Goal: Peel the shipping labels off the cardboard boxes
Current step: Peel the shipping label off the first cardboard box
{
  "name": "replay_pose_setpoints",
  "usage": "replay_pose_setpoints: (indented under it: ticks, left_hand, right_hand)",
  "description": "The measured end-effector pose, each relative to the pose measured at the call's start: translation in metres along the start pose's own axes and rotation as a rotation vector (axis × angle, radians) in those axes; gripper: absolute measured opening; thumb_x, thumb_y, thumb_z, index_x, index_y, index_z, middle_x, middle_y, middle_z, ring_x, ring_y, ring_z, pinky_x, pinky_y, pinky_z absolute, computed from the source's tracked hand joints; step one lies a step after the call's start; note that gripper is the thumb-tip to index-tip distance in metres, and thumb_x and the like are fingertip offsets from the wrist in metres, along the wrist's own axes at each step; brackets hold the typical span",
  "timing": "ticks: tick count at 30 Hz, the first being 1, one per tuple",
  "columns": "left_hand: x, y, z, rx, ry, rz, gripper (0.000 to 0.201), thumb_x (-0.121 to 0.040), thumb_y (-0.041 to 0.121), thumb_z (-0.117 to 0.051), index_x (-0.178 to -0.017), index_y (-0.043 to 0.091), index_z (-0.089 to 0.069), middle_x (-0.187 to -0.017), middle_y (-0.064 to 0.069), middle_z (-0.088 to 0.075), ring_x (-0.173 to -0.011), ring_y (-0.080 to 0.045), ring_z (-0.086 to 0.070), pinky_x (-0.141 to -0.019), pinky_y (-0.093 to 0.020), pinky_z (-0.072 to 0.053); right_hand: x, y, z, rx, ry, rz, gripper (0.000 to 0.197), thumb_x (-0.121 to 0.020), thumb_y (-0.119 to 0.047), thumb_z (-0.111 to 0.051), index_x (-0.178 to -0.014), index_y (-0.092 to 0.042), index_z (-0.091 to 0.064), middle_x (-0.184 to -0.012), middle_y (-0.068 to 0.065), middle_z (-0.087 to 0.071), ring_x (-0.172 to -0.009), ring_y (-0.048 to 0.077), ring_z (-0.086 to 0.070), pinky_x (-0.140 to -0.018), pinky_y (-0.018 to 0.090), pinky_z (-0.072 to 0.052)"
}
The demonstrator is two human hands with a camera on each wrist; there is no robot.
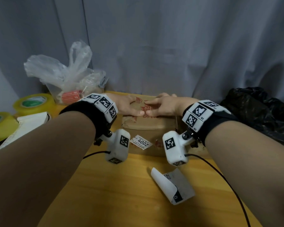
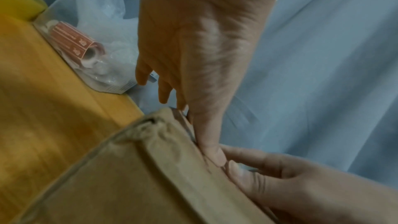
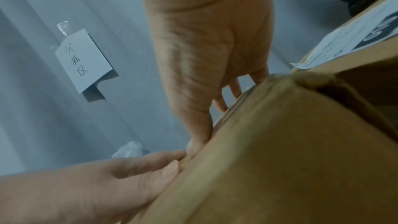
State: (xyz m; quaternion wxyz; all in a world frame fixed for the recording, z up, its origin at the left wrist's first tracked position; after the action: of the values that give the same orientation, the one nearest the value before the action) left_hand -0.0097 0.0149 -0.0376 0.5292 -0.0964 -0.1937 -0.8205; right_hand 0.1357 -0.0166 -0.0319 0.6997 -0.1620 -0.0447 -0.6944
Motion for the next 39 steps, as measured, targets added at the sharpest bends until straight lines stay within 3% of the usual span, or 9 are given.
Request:
replay_pose_setpoints:
  ticks: [5,10,14,17,20,25,33,37,39]
  left_hand:
    - [0.002,0.000,0.000,-0.006,0.022,0.018,0.072,-0.092,0.055,-0.041,-0.151,0.023,-0.012,-0.155,-0.001,-0.025,-0.139,-0.022,-0.030,-0.111,-0.032,-0.024]
    - [-0.003,-0.005,0.003,-0.090,0.069,0.069,0.067,-0.097,0.053,-0.029,-0.151,0.020,-0.010,-0.155,-0.008,-0.026,-0.139,-0.027,-0.031,-0.112,-0.038,-0.025]
    - [-0.008,-0.014,0.002,-0.195,0.141,0.128,0.066,-0.096,0.056,-0.018,-0.152,0.024,-0.006,-0.155,-0.010,-0.025,-0.140,-0.032,-0.029,-0.113,-0.042,-0.025]
    - [-0.006,-0.014,-0.004,-0.241,0.171,0.190,0.064,-0.094,0.060,-0.011,-0.151,0.030,-0.005,-0.155,-0.010,-0.027,-0.140,-0.034,-0.026,-0.112,-0.051,-0.025]
    - [0.003,-0.004,0.002,-0.308,0.261,0.204,0.061,-0.096,0.054,-0.017,-0.148,0.023,-0.025,-0.149,-0.010,-0.035,-0.136,-0.033,-0.031,-0.108,-0.050,-0.030]
    - [0.026,0.022,0.022,-0.299,0.470,0.070,0.052,-0.094,0.048,-0.037,-0.130,0.012,-0.048,-0.130,-0.015,-0.051,-0.122,-0.034,-0.045,-0.097,-0.048,-0.040]
    - [0.060,0.077,0.008,-0.147,0.523,-0.229,0.046,-0.093,0.036,-0.045,-0.134,0.017,-0.047,-0.131,-0.012,-0.049,-0.124,-0.032,-0.042,-0.104,-0.046,-0.037]
    - [0.085,0.099,-0.014,-0.098,0.560,-0.377,0.038,-0.092,0.035,-0.047,-0.127,0.021,-0.053,-0.127,-0.007,-0.053,-0.122,-0.027,-0.044,-0.104,-0.040,-0.036]
    - [0.095,0.105,-0.030,-0.072,0.522,-0.420,0.033,-0.093,0.032,-0.049,-0.123,0.019,-0.057,-0.123,-0.005,-0.057,-0.116,-0.024,-0.050,-0.099,-0.034,-0.039]
  right_hand:
    - [-0.005,0.008,0.011,0.013,0.123,0.045,0.044,-0.092,-0.046,-0.048,-0.136,-0.041,-0.044,-0.146,0.005,-0.037,-0.135,0.031,-0.030,-0.114,0.041,-0.022]
    - [0.005,0.021,0.019,-0.114,0.175,0.123,0.041,-0.093,-0.027,-0.054,-0.134,-0.022,-0.052,-0.138,-0.001,-0.053,-0.127,0.018,-0.048,-0.104,0.025,-0.031]
    - [0.005,0.033,0.008,-0.034,0.135,0.094,0.047,-0.095,-0.043,-0.044,-0.140,-0.033,-0.040,-0.150,-0.004,-0.037,-0.139,0.025,-0.030,-0.117,0.041,-0.020]
    - [0.012,0.039,0.004,-0.007,0.116,0.045,0.051,-0.092,-0.053,-0.041,-0.141,-0.040,-0.034,-0.154,-0.004,-0.030,-0.142,0.030,-0.022,-0.118,0.048,-0.017]
    - [0.025,0.038,0.006,0.037,0.118,0.036,0.055,-0.091,-0.054,-0.043,-0.142,-0.037,-0.034,-0.151,-0.001,-0.035,-0.139,0.031,-0.026,-0.116,0.048,-0.022]
    - [0.060,0.033,0.026,0.020,0.229,0.060,0.054,-0.092,-0.043,-0.049,-0.141,-0.024,-0.039,-0.146,0.003,-0.043,-0.136,0.027,-0.035,-0.113,0.039,-0.028]
    - [0.123,0.030,0.020,-0.064,0.314,0.090,0.042,-0.095,-0.030,-0.050,-0.134,-0.015,-0.050,-0.140,0.004,-0.050,-0.129,0.022,-0.045,-0.103,0.029,-0.034]
    - [0.146,0.030,-0.004,-0.128,0.388,0.109,0.031,-0.091,-0.030,-0.057,-0.116,-0.013,-0.064,-0.114,0.004,-0.065,-0.108,0.023,-0.059,-0.084,0.023,-0.040]
    - [0.151,0.029,-0.026,-0.143,0.333,0.090,0.030,-0.089,-0.033,-0.060,-0.106,-0.010,-0.067,-0.103,0.005,-0.067,-0.097,0.023,-0.061,-0.078,0.027,-0.045]
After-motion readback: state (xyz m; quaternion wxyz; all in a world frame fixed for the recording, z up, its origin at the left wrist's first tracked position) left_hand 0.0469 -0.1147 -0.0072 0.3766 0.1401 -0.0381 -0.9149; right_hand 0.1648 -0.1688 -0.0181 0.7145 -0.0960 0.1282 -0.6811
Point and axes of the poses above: each hand's wrist, its own x-axis away from the middle knuckle, its own z-axis out of the back of the hand, y = z × x, the point moved 6 cm from there along -x, towards the middle knuckle
